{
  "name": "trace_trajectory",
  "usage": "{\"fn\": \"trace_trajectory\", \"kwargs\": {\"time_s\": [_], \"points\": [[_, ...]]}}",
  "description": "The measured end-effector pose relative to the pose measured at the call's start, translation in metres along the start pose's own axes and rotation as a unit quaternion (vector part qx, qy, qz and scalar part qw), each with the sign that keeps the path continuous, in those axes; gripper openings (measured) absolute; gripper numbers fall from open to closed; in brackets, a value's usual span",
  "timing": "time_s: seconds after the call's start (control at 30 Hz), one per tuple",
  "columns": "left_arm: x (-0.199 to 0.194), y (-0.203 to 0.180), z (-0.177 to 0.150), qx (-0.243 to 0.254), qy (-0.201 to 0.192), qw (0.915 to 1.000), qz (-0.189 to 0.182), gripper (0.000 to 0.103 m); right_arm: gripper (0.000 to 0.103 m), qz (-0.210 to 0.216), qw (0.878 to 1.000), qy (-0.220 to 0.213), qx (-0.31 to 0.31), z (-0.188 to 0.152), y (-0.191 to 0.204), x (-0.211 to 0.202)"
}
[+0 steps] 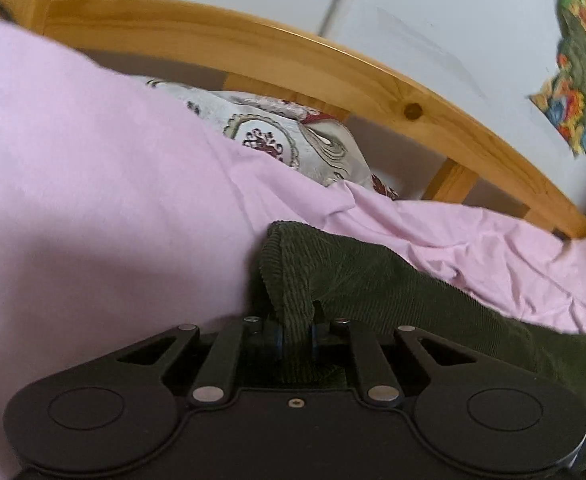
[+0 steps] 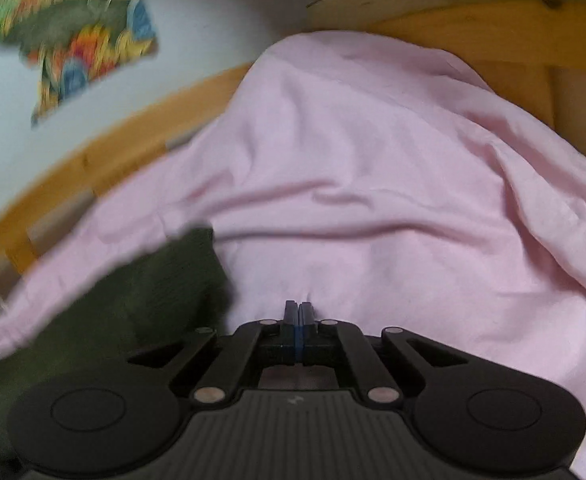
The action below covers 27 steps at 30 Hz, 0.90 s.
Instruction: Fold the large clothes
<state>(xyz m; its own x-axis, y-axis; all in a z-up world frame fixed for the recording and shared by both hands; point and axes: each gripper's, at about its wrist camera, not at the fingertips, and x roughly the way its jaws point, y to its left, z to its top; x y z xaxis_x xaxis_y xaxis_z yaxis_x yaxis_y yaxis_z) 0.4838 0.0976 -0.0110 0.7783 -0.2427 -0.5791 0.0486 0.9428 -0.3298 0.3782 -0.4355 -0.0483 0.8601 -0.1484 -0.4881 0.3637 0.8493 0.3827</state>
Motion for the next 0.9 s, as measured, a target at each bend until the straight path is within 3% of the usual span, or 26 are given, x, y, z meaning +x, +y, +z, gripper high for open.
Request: {"fn": "trace_trajectory", "kwargs": {"time_s": [0.07,0.1,0.13,0.17,0.2,0.23,0.33,0.37,0.47,0.53,0.6,0.67,0.73,0.8,0.9], "points": [[-0.012,-0.006,-0.001,0.021,-0.002,0.9998,0.001,0.022,0.004,-0.01,0.999,-0.024,-0.035,0.002,0.009,-0.017],[-0.02,-0.008,-0.003,0.028,-0.008,0.9995,0.007,0.039,0.008,-0.011,0.998,-0.035,-0.043,0.003,0.013,-0.023],[-0.029,-0.011,-0.007,0.033,-0.015,0.9992,0.017,0.049,0.02,-0.008,0.997,-0.046,-0.053,0.003,0.02,-0.029],[-0.041,-0.015,-0.01,0.037,-0.025,0.9987,0.026,0.071,0.04,0.0,0.996,-0.057,-0.067,0.004,0.029,-0.034],[-0.053,-0.018,-0.014,0.043,-0.037,0.9979,0.03,0.087,0.05,0.011,0.995,-0.066,-0.079,0.005,0.037,-0.038],[-0.063,-0.024,-0.018,0.051,-0.055,0.9964,0.038,0.092,0.059,0.028,0.992,-0.074,-0.097,0.004,0.048,-0.042],[-0.082,-0.05,-0.023,0.074,-0.102,0.9896,0.07,0.095,0.076,0.082,0.98,-0.087,-0.16,-0.002,0.092,-0.045],[-0.085,-0.058,-0.023,0.082,-0.117,0.9881,0.055,0.097,0.082,0.098,0.974,-0.09,-0.184,-0.007,0.108,-0.042],[-0.078,-0.095,-0.022,0.133,-0.142,0.9808,-0.001,0.102,0.085,0.134,0.953,-0.077,-0.262,-0.027,0.146,-0.024],[-0.057,-0.123,-0.025,0.177,-0.13,0.9751,-0.03,0.102,0.084,0.112,0.942,-0.058,-0.31,-0.042,0.16,-0.01],[-0.032,-0.141,-0.03,0.199,-0.115,0.9722,-0.043,0.1,0.081,0.035,0.933,-0.058,-0.354,-0.055,0.156,0.008],[-0.007,-0.147,-0.034,0.189,-0.088,0.9769,-0.048,0.099,0.086,-0.02,0.93,-0.081,-0.359,-0.056,0.135,0.021],[0.012,-0.144,-0.044,0.172,-0.058,0.9823,-0.048,0.097,0.101,-0.021,0.939,-0.083,-0.333,-0.049,0.114,0.036],[0.023,-0.136,-0.061,0.162,-0.05,0.9846,-0.043,0.097,0.103,-0.009,0.939,-0.081,-0.334,-0.049,0.107,0.05],[0.027,-0.131,-0.09,0.158,-0.074,0.9836,-0.045,0.098,0.103,-0.002,0.93,-0.107,-0.35,-0.06,0.105,0.064]]}}
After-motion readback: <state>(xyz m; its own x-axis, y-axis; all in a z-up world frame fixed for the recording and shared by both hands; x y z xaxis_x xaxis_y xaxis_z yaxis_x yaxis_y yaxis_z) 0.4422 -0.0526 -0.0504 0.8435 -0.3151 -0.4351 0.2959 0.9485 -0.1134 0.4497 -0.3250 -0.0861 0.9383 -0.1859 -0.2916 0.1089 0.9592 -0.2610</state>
